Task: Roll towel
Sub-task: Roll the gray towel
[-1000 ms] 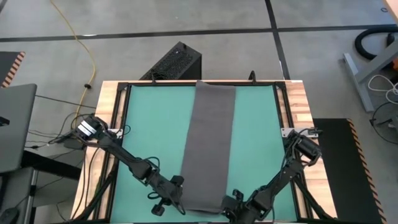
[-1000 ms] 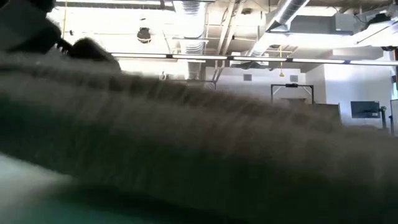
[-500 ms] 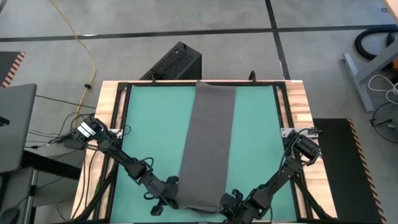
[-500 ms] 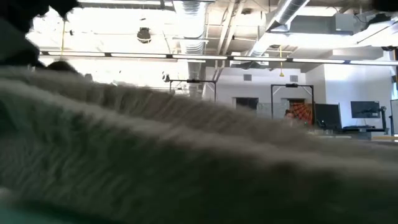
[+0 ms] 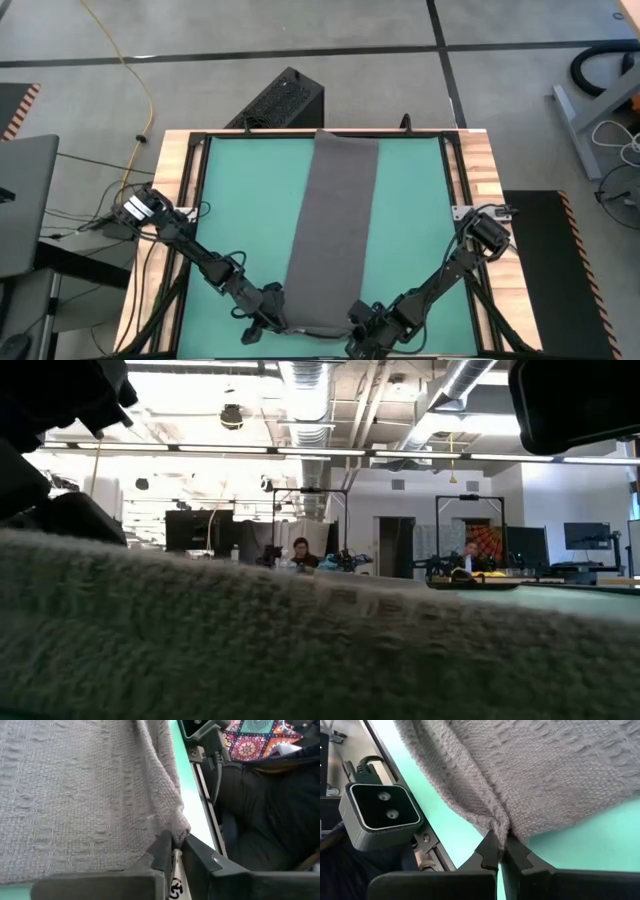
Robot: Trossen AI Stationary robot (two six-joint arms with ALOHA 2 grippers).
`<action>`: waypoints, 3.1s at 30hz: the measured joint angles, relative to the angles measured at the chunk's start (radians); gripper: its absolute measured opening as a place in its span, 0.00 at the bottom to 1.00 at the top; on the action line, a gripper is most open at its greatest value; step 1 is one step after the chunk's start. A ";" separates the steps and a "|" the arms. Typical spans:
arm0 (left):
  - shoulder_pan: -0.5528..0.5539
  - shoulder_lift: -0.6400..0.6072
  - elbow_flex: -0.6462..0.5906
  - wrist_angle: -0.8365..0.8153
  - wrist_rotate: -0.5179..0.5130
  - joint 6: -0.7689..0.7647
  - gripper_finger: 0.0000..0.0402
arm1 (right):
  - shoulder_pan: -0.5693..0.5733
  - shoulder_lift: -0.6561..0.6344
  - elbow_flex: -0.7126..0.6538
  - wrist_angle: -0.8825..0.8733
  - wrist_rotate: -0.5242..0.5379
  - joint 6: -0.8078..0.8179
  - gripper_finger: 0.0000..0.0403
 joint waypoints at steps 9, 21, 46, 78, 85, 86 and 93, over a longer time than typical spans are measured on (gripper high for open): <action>0.011 -0.096 -0.001 -0.160 -0.014 0.072 0.18 | -0.019 -0.001 0.000 -0.014 -0.027 0.000 0.05; -0.050 -0.251 0.000 -0.118 -0.200 0.465 0.20 | -0.027 -0.001 0.000 -0.017 -0.038 0.005 0.06; -0.054 -0.022 0.217 -0.378 -0.146 0.611 0.56 | -0.027 0.000 -0.001 -0.016 -0.047 0.000 0.06; -0.069 0.153 0.222 -0.364 -0.145 0.632 0.35 | -0.027 0.001 -0.001 -0.017 -0.049 0.008 0.06; -0.064 0.107 0.219 -0.438 -0.099 0.626 0.03 | -0.025 0.001 -0.001 -0.018 -0.050 0.033 0.06; -0.061 0.100 0.219 -0.450 -0.082 0.619 0.03 | -0.025 0.001 -0.001 -0.017 -0.054 0.036 0.06; -0.032 0.066 0.216 -0.465 0.084 0.552 0.01 | -0.029 0.003 -0.003 0.055 -0.110 0.035 0.06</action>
